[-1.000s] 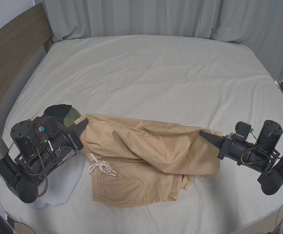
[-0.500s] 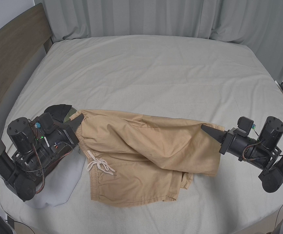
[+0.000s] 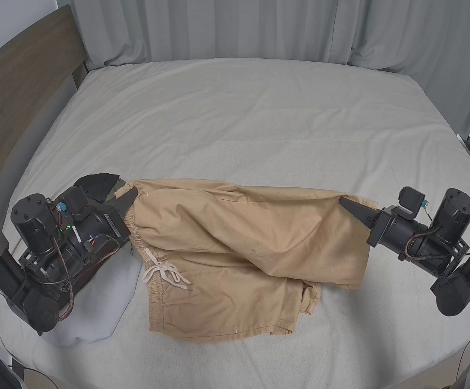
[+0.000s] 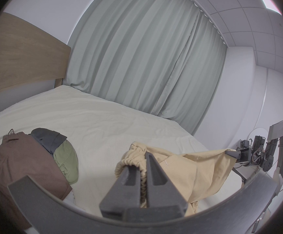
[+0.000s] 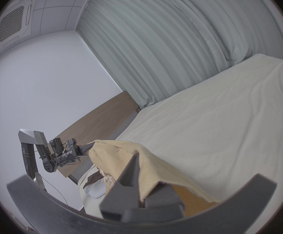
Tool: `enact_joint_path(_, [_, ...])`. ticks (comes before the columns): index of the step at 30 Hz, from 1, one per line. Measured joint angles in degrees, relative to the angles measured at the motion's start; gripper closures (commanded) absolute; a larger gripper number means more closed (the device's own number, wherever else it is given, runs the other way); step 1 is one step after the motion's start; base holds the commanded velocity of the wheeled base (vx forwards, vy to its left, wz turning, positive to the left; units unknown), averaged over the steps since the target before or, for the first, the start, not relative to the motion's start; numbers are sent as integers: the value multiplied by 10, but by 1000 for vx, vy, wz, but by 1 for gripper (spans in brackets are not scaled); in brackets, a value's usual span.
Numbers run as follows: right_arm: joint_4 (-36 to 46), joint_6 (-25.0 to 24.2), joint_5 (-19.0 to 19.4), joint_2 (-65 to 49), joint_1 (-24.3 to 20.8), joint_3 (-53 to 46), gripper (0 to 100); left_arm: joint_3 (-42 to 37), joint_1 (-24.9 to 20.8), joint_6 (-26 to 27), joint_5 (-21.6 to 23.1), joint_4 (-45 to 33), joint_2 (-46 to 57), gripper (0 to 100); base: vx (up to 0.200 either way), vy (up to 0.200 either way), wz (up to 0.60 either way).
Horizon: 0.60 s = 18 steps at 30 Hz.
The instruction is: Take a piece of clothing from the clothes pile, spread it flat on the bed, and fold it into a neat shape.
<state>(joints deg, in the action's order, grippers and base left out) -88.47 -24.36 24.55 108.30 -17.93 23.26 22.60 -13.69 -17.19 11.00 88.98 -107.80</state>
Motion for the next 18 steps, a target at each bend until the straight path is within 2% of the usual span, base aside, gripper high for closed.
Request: enact_joint_path(18, [0, 0, -1, 2, 26, 10, 100, 4, 5, 2, 0, 0, 0, 100, 0, 0, 0])
